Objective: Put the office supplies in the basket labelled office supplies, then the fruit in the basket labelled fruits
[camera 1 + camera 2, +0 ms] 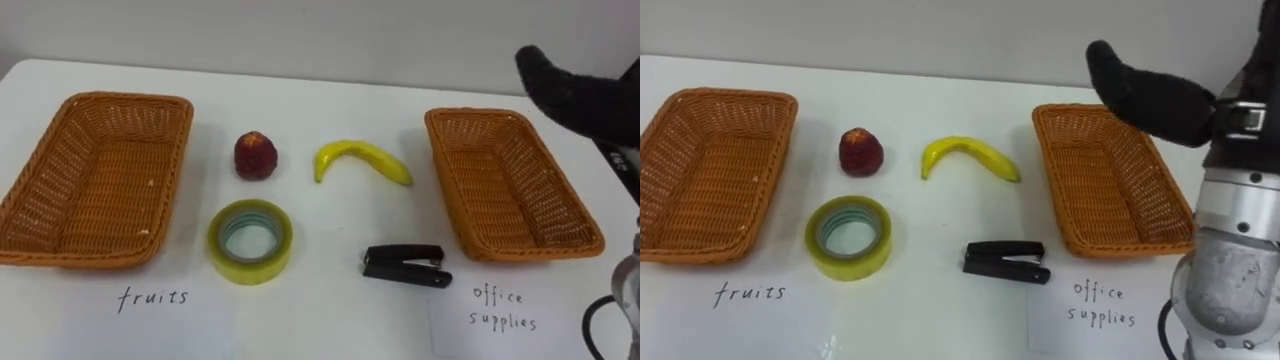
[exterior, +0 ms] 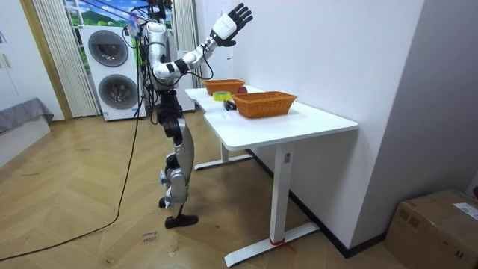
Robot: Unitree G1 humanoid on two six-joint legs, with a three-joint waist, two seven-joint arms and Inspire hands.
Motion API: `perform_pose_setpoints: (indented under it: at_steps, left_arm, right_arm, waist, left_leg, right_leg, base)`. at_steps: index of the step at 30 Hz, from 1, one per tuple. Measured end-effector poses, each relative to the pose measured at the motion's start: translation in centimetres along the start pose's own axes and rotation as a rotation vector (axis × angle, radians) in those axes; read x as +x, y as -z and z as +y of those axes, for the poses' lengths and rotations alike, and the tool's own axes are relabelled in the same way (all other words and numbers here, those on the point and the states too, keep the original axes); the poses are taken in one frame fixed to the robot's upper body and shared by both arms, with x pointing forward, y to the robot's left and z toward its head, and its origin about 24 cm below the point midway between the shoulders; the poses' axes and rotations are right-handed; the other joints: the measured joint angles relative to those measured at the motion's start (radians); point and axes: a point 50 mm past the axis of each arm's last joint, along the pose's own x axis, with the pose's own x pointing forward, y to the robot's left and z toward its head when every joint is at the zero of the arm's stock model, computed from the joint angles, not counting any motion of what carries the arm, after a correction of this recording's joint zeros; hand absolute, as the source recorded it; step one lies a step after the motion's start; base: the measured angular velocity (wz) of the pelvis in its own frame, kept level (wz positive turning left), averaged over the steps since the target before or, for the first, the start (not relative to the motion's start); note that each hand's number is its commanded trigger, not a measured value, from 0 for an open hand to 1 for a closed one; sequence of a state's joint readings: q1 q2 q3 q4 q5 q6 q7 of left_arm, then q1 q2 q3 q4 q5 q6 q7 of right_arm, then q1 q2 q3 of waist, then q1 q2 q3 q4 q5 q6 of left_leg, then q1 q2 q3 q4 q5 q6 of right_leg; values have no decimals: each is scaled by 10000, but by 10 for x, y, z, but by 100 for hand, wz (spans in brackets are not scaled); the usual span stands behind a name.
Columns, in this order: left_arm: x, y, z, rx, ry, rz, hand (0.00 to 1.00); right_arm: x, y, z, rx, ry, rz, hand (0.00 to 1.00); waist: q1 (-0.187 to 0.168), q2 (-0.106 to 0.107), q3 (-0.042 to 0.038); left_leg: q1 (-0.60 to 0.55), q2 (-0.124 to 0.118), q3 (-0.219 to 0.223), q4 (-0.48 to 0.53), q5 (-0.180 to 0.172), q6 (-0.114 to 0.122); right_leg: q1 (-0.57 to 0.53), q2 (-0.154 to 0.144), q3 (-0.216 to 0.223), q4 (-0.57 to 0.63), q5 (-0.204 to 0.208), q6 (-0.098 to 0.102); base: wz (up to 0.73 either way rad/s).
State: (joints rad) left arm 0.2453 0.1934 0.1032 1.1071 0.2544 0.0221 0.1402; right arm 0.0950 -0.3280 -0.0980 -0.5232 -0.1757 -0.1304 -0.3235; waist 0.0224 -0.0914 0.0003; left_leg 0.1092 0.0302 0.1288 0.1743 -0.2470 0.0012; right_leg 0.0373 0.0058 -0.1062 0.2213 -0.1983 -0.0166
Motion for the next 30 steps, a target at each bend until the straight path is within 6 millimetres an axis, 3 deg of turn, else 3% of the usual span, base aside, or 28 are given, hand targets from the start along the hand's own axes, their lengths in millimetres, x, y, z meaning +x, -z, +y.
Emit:
perform_pose_setpoints:
  at_steps: [5, 12, 20, 30]
  left_arm:
    - [1, -5, 0, 1, -10, -99, 0]
    - [1, -5, 0, 136, 349, 39, 0]
    - [1, -10, 0, 143, 579, -48, 0]
    - [2, -16, 0, 259, 784, -209, 0]
  right_arm:
    - [-1, 1, 6, -158, -1181, 32, 0]
    - [-5, 8, 22, -538, -3287, 814, 0]
    - [-22, 31, 47, -731, -6193, 2352, 0]
    - [-28, 37, 50, -1433, -7960, 2936, 0]
  waist:
    - [104, 94, -13]
    - [126, 258, -57]
    - [177, 122, -100]
    - [292, -100, -17]
  left_leg:
    - [-13, 16, 6, -36, 0, -1]
    - [-102, 41, 1, -49, 1, -3]
    - [-126, 52, 19, 41, 6, -11]
    - [-122, 54, 7, 122, 2, -10]
  right_leg:
    - [-29, 26, 17, -6, 31, -1]
    - [-101, -18, -336, -16, 49, -8]
    - [-118, -24, -349, -4, 66, -31]
    - [-56, -24, -339, -16, 78, -45]
  base:
    - [0]
    - [0]
    - [0]
    - [0]
